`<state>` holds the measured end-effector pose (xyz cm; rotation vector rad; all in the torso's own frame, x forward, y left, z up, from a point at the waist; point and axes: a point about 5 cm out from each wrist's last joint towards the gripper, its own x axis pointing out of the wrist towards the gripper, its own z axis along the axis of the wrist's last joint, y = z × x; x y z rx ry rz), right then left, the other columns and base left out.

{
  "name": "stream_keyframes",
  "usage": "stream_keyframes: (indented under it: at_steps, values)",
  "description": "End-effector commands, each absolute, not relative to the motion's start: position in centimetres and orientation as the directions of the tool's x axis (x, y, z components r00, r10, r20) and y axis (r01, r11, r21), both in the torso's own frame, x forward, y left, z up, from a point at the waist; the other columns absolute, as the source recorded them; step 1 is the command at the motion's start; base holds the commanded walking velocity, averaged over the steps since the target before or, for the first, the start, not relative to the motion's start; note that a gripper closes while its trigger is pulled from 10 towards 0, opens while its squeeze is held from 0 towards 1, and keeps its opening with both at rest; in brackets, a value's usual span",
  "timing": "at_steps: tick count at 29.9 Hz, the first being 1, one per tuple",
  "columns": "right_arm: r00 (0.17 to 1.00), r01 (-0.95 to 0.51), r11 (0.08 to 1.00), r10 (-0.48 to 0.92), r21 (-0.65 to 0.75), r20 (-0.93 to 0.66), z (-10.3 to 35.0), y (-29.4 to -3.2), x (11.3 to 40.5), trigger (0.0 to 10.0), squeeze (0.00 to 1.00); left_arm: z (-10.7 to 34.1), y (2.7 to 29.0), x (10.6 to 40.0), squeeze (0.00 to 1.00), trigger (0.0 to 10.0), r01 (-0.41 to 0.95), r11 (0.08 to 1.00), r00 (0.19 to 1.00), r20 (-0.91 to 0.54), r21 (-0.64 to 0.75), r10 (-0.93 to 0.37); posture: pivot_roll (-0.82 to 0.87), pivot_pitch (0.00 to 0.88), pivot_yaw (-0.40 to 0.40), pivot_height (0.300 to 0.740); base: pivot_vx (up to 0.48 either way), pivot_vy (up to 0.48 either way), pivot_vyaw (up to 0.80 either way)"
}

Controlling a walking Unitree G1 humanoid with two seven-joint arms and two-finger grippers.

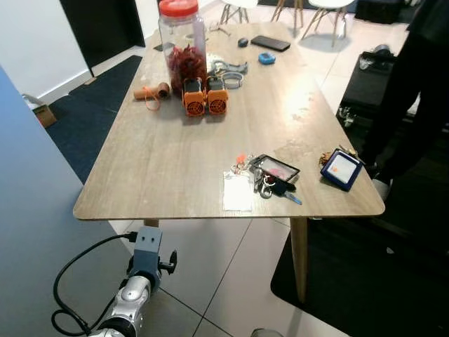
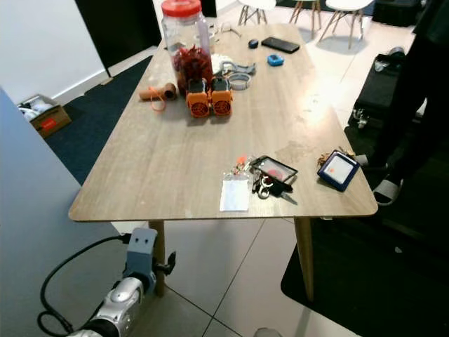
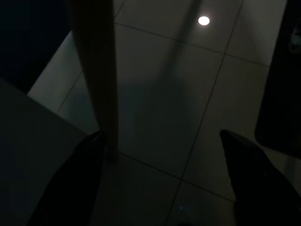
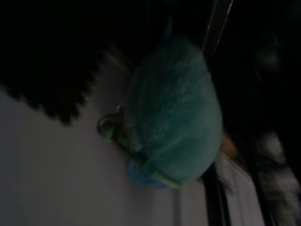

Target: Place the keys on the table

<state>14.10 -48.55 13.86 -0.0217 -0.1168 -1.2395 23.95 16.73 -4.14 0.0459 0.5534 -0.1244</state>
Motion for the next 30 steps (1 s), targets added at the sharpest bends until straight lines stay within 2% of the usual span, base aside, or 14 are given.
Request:
stream_keyframes:
  at_steps: [1,2,4,5,7,8,10,11,13,15,16,19,27,30]
  values:
    - [0.32,0.944,0.324,-0.945,0.058,0.076,13.3,-48.4,13.9,10.0,0.0,-4.4,17.1,23.6,0.0,10.0,0.126,0.992,0.834,-0.543,0.021,-0.095,0.0,0.086,0.034,0.74,0.0,0.0,0.0]
    - [0.417,0.898,0.431,-0.898,0.088,0.14,16.0,-48.2,17.0,10.0,0.0,-4.4,17.1,23.6,0.0,10.0,0.125,0.992,0.833,-0.545,0.02,-0.094,0.0,0.085,0.025,0.74,0.0,0.0,0.0]
    - [0.417,0.898,0.431,-0.898,0.088,0.14,16.0,-48.2,17.0,10.0,0.0,-4.4,17.1,23.6,0.0,10.0,0.125,0.992,0.833,-0.545,0.02,-0.094,0.0,0.085,0.025,0.74,0.0,0.0,0.0]
    - [0.54,0.823,0.562,-0.819,0.083,0.194,18.2,-47.0,20.4,10.0,0.0,-4.5,17.1,23.4,0.0,10.0,0.123,0.992,0.833,-0.546,0.02,-0.092,0.01,0.086,0.024,0.74,0.0,0.0,0.0]
    - [0.54,0.823,0.562,-0.819,0.083,0.194,18.2,-47.0,20.4,10.0,0.0,-4.5,17.1,23.4,0.0,10.0,0.123,0.992,0.833,-0.546,0.02,-0.092,0.01,0.086,0.024,0.74,0.0,0.0,0.0]
    - [0.644,0.741,0.669,-0.731,0.057,0.225,19.7,-45.5,23.3,10.0,0.0,-4.5,17.2,23.4,0.0,10.0,0.122,0.992,0.832,-0.547,0.021,-0.09,0.01,0.087,0.025,0.74,0.0,0.0,0.0]
    - [0.644,0.741,0.669,-0.731,0.057,0.225,19.7,-45.5,23.3,10.0,0.0,-4.5,17.2,23.4,0.0,10.0,0.122,0.992,0.832,-0.547,0.021,-0.09,0.01,0.087,0.025,0.74,0.0,0.0,0.0]
    - [0.75,0.633,0.774,-0.618,0.014,0.238,20.5,-43.3,26.2,10.0,0.0,-4.6,17.3,23.3,0.0,10.0,0.134,0.99,0.829,-0.552,0.037,-0.092,0.01,0.088,0.025,0.74,0.0,0.0,0.0]
    - [0.75,0.633,0.774,-0.618,0.014,0.238,20.5,-43.3,26.2,10.0,0.0,-4.6,17.3,23.3,0.0,10.0,0.134,0.99,0.829,-0.552,0.037,-0.092,0.01,0.088,0.025,0.74,0.0,0.0,0.0]
    - [0.864,0.467,0.883,-0.447,-0.037,0.234,20.6,-39.5,29.7,10.0,0.0,-4.8,17.9,22.9,0.0,10.0,0.175,0.98,0.816,-0.571,0.098,-0.089,0.01,0.088,0.026,0.74,0.0,0.0,0.0]
    - [0.882,0.429,0.902,-0.408,-0.043,0.236,20.7,-38.5,30.5,10.0,0.0,-4.9,18.2,22.8,0.0,10.0,0.167,0.981,0.818,-0.57,0.101,-0.081,0.01,0.088,0.026,0.74,0.0,0.0,0.0]
    - [0.895,0.391,0.92,-0.371,-0.033,0.248,20.9,-37.5,31.2,10.0,0.0,-4.7,19.0,22.6,0.0,10.0,0.139,0.988,0.833,-0.548,0.072,-0.077,0.01,0.09,0.03,0.74,0.0,0.0,0.0]
    - [0.906,0.359,0.933,-0.339,-0.035,0.252,21.2,-36.9,31.5,10.0,0.0,-5.1,19.6,21.9,0.0,10.0,0.177,0.979,0.813,-0.576,0.102,-0.087,0.01,0.09,0.032,0.74,0.0,0.0,0.0]
    - [0.905,0.329,0.944,-0.313,-0.008,0.286,22.0,-36.2,31.9,10.0,0.0,-5.8,20.4,21.0,0.0,10.0,0.18,0.968,0.767,-0.641,0.175,-0.027,0.01,0.088,0.036,0.74,0.0,0.0,0.0]
